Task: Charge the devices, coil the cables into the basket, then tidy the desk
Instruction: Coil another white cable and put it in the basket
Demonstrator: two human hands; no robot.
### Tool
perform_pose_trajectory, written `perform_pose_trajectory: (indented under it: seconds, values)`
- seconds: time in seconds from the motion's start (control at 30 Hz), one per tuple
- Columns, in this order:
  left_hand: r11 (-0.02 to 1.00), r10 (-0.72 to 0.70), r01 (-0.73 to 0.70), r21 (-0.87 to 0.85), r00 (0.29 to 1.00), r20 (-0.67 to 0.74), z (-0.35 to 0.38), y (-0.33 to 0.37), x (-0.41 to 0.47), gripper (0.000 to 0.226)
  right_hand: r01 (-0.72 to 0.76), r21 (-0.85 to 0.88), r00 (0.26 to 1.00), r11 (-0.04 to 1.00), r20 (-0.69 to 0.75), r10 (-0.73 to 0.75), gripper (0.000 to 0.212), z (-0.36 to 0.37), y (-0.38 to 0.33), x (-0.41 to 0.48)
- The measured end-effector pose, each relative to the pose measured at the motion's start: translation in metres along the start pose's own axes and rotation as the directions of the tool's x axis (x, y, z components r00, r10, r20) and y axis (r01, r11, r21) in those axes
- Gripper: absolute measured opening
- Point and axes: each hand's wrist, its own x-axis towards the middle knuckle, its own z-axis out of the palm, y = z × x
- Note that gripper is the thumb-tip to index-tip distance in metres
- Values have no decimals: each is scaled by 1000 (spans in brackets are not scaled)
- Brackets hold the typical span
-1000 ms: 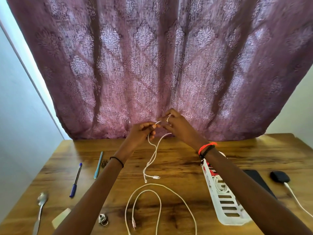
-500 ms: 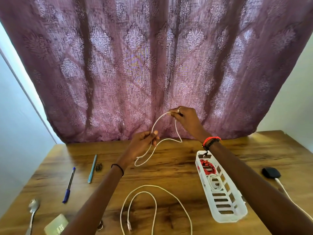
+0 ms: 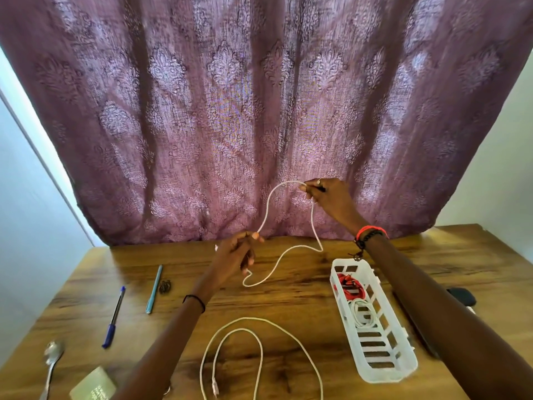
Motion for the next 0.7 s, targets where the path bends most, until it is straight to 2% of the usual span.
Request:
perform_pose_trajectory:
  seconds: [0.2,0.3,0.37,0.43,0.5,0.57,0.63,0.7]
  values:
    - [997,48,-56,-50,988,-150,0,8,3,26,-69,-139,987,988,136,88,17,13,4,-9]
    - [964,-11,-45,-261,977,-211,0,12,4,27,-95,-167,981,981,149,121,14,19,10,-12]
    - [852,-90,-13,-523,981,-171,-4,16,5,29,-106,-197,977,975,160,139,15,20,16,-12]
    - [684,-148,51,-727,986,-70,-11,18,4,28,-110,-219,974,970,173,149,17,20,21,-14]
    - [539,-144,103,-836,989,29,-17,20,3,26,-100,-230,975,968,171,141,19,20,23,-15]
    - [443,-107,131,-887,990,93,-20,23,4,34,-106,-234,974,966,169,148,19,22,26,-15]
    - [449,-67,134,-883,991,116,-20,24,5,37,-120,-246,970,962,177,166,20,24,27,-15]
    - [536,-55,139,-832,990,130,-19,24,5,37,-126,-256,967,958,184,176,20,26,26,-17]
